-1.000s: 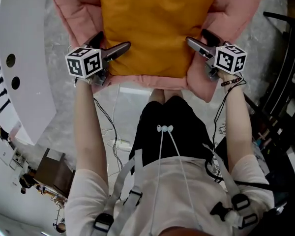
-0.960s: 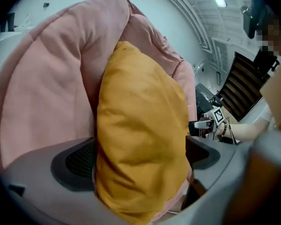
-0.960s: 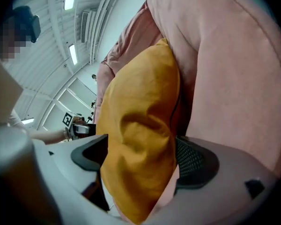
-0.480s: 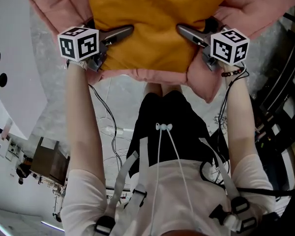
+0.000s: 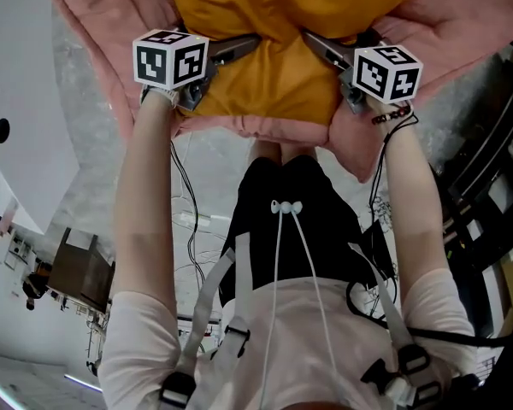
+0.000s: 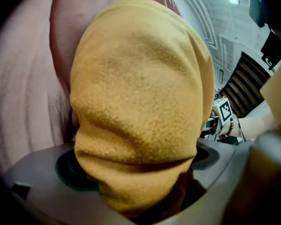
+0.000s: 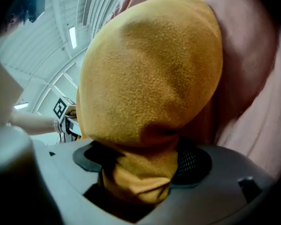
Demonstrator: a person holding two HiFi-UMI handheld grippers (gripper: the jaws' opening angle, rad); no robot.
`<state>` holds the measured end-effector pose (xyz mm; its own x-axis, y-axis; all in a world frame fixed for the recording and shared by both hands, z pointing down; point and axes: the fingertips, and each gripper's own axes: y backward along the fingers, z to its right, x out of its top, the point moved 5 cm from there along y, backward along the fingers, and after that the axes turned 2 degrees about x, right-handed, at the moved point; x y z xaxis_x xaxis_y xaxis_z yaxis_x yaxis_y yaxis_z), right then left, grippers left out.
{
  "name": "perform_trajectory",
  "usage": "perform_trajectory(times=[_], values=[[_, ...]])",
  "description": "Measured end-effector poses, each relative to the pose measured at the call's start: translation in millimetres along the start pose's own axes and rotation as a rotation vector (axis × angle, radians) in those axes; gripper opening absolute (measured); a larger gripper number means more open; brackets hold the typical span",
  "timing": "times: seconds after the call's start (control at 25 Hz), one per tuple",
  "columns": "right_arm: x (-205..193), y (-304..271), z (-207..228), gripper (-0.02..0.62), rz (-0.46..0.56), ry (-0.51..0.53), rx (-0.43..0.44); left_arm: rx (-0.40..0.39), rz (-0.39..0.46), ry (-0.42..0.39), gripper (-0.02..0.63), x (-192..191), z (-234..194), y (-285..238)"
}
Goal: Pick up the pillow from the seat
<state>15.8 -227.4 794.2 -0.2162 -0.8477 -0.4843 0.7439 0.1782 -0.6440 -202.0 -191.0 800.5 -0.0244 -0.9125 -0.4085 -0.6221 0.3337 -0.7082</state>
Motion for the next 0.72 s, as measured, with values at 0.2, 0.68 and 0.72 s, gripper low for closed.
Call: perform_trajectory(times=[0.2, 0.68, 0.72], values=[[9, 7, -12, 0.238, 0.039, 0.004, 0.073, 0.002, 0.002, -0.017, 0.476, 7, 2, 12], [25, 93, -98, 0.144, 0.181, 0.123, 0.115, -0.010, 0.143, -0.115, 0.330, 15, 100, 110], [31, 103, -106, 0.144, 0.194, 0.138, 0.119, -0.007, 0.161, -0.129, 0.330, 19, 109, 120]])
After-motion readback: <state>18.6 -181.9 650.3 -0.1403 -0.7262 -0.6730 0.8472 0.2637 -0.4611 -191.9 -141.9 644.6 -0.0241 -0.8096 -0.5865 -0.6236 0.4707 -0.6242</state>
